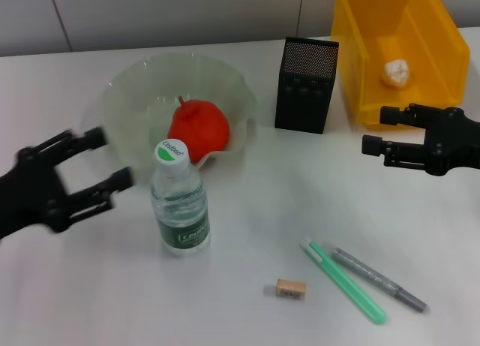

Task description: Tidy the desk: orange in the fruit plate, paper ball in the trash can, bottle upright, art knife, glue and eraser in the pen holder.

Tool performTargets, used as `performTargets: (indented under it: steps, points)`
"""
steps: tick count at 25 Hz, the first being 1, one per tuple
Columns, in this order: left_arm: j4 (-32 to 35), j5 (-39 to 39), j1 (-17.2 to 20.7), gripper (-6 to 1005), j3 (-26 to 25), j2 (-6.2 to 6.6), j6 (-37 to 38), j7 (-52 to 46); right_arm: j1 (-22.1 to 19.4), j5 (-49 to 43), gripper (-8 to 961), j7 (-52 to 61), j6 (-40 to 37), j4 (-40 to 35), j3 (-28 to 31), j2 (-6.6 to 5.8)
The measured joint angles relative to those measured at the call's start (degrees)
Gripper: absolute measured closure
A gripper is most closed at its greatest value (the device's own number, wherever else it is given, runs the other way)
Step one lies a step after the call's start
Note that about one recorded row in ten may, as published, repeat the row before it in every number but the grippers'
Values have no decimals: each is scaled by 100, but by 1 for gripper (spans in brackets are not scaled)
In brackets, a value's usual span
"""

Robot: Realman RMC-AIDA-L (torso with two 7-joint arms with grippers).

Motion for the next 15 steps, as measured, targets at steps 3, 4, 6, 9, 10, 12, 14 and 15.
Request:
performTargets:
  steps: [3,4,6,9,10,12,14,15]
  points:
    - [6,20,199,204,-40,164,310,62,0,-3,185,88,-79,-65,0,-2]
    - [-56,27,247,206,-26,239,414,89,2,-24,186,179,-89,-118,0,-4]
    - [-204,100,303,211,5,338,597,129,40,-266,186,544,-108,-380,0,-5]
    - [-338,451,309,213,15,361,787,222,200,-968,187,1448,-141,-1035,-55,-5]
    - [-354,599,307,214,13,331,821,256,283,-1261,187,1806,-199,-1256,-123,-11]
    - [-362,807,310,214,13,244,847,340,505,-1971,188,2670,-392,-1781,-334,-40]
    - [-362,946,307,214,12,175,850,414,804,-2751,188,3422,-694,-2290,-572,-59]
    - [-363,1008,293,214,12,149,852,448,962,-3070,188,3701,-850,-2470,-668,-59]
